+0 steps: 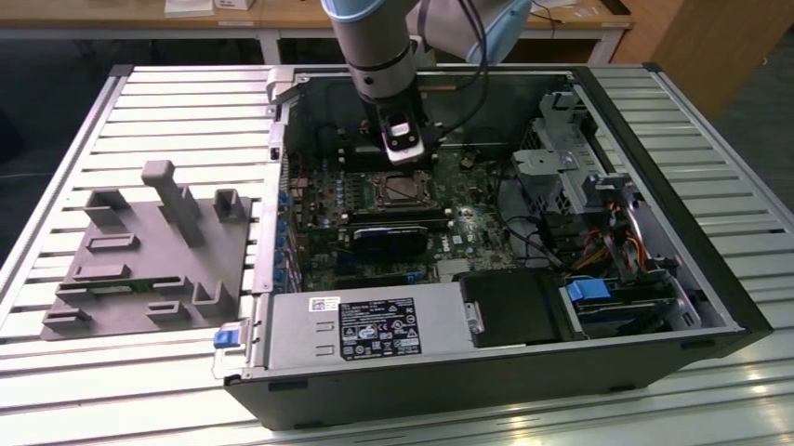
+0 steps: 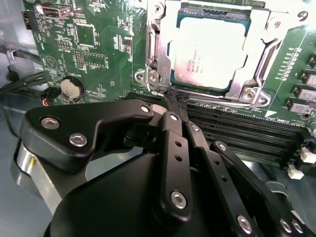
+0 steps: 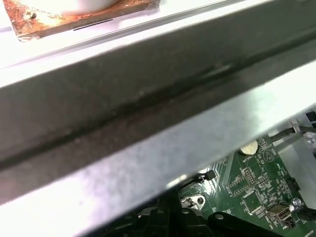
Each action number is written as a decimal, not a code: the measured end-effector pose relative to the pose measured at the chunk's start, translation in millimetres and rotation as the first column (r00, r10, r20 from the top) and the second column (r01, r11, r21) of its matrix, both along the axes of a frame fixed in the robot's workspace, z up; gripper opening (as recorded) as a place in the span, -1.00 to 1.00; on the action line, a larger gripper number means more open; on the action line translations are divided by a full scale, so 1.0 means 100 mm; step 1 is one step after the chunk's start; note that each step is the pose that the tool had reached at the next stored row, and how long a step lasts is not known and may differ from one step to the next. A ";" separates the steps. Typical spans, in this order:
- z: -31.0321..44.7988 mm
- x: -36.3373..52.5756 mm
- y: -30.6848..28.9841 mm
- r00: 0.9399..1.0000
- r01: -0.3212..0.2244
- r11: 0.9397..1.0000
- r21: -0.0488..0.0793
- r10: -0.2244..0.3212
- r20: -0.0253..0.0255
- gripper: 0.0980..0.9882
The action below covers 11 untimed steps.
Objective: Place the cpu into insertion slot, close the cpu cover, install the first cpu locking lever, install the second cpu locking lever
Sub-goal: 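Install the first cpu locking lever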
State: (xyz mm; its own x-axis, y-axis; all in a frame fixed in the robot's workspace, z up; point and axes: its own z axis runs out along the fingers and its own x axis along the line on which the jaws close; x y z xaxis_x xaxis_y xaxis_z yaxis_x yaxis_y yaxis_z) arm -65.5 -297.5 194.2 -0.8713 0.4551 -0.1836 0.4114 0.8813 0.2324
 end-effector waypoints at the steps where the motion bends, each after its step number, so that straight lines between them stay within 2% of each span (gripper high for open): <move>1: 0.011 0.000 0.000 1.000 0.000 1.000 -0.001 0.000 0.000 -0.98; 3: 0.036 0.000 0.000 1.000 0.000 1.000 -0.006 0.000 0.000 -0.98; 5: 0.053 0.000 0.001 1.000 0.000 1.000 -0.017 0.000 0.000 -0.98; 9: 0.079 0.000 0.000 1.000 0.000 0.999 -0.055 0.000 0.000 -0.98; 11: 0.084 0.000 0.000 1.000 0.000 0.998 -0.064 0.000 0.000 -0.98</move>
